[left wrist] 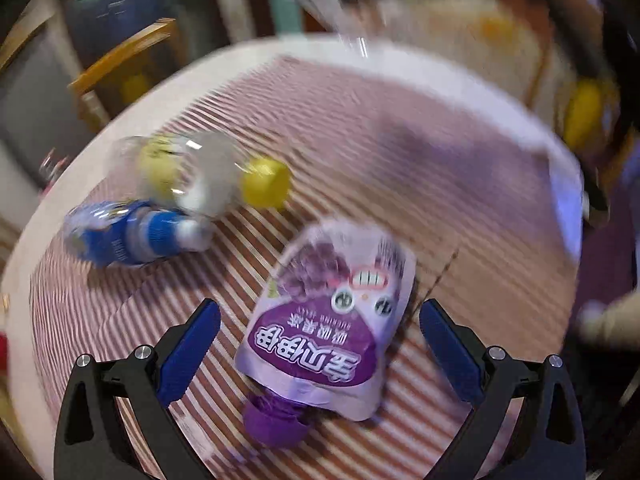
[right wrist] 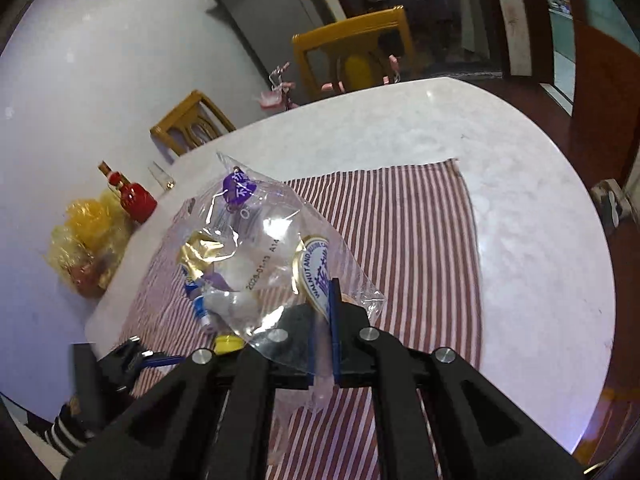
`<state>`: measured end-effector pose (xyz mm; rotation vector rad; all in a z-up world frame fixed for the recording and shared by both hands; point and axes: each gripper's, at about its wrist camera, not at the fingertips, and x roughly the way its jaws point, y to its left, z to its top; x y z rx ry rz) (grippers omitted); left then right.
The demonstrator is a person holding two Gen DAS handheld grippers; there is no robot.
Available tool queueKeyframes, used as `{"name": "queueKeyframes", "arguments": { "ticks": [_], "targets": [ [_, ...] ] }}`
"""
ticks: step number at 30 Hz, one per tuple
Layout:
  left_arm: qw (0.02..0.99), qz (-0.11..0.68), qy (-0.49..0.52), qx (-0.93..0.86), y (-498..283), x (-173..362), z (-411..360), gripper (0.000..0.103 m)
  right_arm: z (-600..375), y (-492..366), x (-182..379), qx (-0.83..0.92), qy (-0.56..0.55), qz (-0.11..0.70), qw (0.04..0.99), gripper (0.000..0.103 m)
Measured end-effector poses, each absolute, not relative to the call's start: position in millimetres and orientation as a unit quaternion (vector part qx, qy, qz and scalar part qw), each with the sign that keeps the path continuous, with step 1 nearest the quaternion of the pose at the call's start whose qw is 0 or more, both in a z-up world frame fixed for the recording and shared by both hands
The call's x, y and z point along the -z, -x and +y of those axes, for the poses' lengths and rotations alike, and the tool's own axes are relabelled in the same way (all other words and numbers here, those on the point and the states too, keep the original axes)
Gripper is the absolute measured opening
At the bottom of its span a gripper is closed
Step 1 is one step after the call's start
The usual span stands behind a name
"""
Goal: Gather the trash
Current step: 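Grasp the clear snack wrapper with the right tool while the left tool grasps the purple jelly pouch, then carry the wrapper and jelly pouch to the black bin and open both tools over it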
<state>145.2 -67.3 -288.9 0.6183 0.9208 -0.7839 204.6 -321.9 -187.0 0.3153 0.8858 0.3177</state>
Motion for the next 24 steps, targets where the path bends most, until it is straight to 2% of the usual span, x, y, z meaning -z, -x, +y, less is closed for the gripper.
{"name": "queueKeyframes", "arguments": {
  "ticks": [3, 4, 5, 8, 15, 24],
  "targets": [
    [0.764, 0.437, -0.277, 0.385, -156, 290, -64, 0.094, -319, -199, 180, -0.153, -0.157, 0.413, 0.884, 0.009],
    [0.757, 0.452, -0.26, 0.393, -163, 292, -62, 0.09, -318, -202, 181, -0.153, -0.158, 0.411, 0.885, 0.009],
    [0.756, 0.457, -0.24, 0.403, -167, 291, -59, 0.078, -316, -204, 182, -0.154, -0.159, 0.409, 0.885, 0.01],
    [0.766, 0.446, -0.208, 0.413, -167, 281, -53, 0.07, -312, -205, 181, -0.156, -0.165, 0.404, 0.886, 0.011],
    [0.787, 0.438, -0.11, 0.421, -161, 260, -28, 0.069, -308, -202, 182, -0.162, -0.175, 0.4, 0.885, 0.012],
    [0.85, 0.355, -0.073, 0.383, -145, 189, -7, 0.069, -287, -193, 189, -0.173, -0.179, 0.413, 0.876, 0.012]
  ]
}}
